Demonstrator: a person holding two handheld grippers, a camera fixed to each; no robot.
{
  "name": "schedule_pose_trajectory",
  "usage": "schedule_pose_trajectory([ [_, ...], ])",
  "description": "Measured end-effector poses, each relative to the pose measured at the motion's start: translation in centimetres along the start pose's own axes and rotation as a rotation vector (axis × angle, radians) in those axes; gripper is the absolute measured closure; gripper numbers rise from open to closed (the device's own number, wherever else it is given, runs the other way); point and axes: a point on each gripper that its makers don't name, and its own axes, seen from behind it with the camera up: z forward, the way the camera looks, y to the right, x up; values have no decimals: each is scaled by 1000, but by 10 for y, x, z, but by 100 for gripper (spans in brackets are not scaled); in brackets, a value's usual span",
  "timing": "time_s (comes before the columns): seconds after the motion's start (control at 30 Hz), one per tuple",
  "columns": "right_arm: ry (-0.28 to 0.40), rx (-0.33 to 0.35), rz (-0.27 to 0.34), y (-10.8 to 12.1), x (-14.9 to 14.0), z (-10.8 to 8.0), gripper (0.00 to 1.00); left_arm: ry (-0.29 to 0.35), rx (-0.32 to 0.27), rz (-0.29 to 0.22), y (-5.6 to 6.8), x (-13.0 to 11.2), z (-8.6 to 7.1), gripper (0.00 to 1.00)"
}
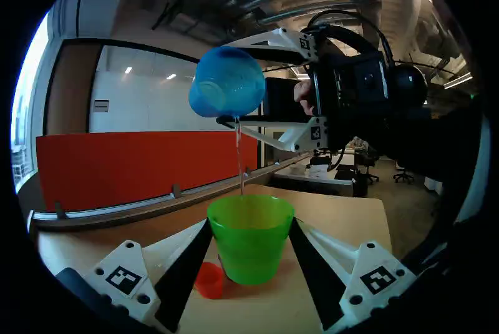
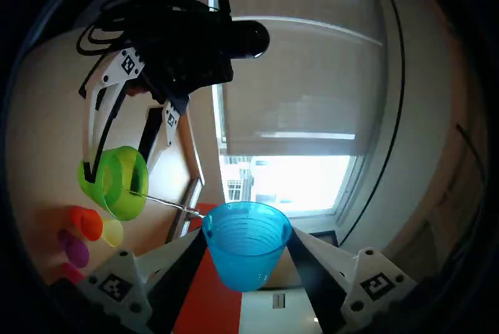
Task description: Pour water
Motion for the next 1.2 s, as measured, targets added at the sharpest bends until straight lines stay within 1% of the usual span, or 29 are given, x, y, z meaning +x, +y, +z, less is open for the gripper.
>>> schedule_pose_trajectory([
  [0.27,0,1,-4,0,1,-1,9,3,2,-2,-1,2,1,15],
  [0.87,1,-1,23,-1,-2,-3,9,3,7,-3,-1,2,1,15],
  [1.2,-1,-8,50,-1,-6,-6,9,4,7,-2,-2,1,1,15],
])
